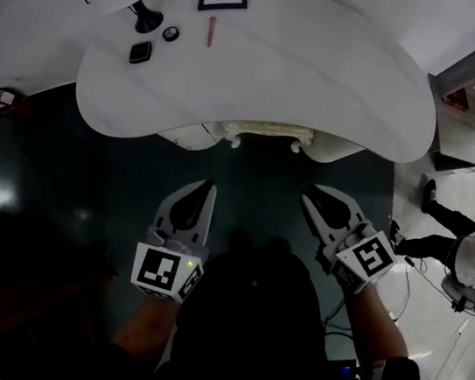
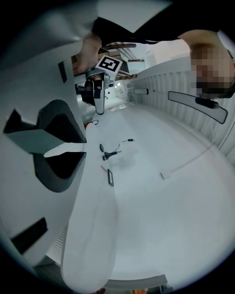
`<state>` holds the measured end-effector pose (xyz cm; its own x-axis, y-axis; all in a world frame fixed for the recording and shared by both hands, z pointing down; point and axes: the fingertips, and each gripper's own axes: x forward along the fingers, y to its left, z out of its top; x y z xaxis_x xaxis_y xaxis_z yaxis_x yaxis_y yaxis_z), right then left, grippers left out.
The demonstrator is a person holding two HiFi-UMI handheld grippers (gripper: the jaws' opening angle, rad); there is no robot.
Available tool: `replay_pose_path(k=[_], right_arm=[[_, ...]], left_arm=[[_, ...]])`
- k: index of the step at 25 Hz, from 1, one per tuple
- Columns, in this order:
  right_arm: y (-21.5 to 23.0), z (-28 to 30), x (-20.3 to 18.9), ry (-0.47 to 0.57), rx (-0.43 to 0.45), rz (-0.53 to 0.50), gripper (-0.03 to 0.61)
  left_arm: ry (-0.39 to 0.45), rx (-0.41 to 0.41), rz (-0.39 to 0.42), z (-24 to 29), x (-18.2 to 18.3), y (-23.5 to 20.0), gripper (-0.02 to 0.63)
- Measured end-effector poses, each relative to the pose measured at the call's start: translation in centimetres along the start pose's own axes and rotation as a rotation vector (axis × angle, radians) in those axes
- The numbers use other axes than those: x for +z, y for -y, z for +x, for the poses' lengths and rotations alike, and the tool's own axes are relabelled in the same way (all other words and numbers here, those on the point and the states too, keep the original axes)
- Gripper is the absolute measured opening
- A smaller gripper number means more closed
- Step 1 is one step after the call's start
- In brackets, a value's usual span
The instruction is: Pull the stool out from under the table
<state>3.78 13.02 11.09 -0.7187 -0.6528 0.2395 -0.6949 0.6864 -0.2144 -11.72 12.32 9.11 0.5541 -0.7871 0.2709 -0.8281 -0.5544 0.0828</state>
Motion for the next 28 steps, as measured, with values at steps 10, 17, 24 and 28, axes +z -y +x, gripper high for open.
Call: replay_pose_path(k=[10, 17, 24, 28], right_arm=[[6.5, 7.2, -9.9, 0.014, -0.007, 0.060, 0.021], [10.7, 9.7, -18.7, 0.012, -0.038, -0.007, 0.021], [17.5, 13.5, -27.0, 0.017, -0.085, -0.159, 0.023], [21.5, 15.1, -30.2, 0.065, -0.106, -0.085, 0.084]], left_arm=[[0.059, -0.045, -0.065, 7.5, -11.3, -3.3, 0.015], [0.097, -0.068, -0.040, 12.9, -19.9, -5.0, 0.019], [0.053, -0.061, -0.009, 18.3, -29.0, -9.2, 0.168], [0.067, -0.036, -0.002, 20.9, -33.3, -11.7, 0.199]])
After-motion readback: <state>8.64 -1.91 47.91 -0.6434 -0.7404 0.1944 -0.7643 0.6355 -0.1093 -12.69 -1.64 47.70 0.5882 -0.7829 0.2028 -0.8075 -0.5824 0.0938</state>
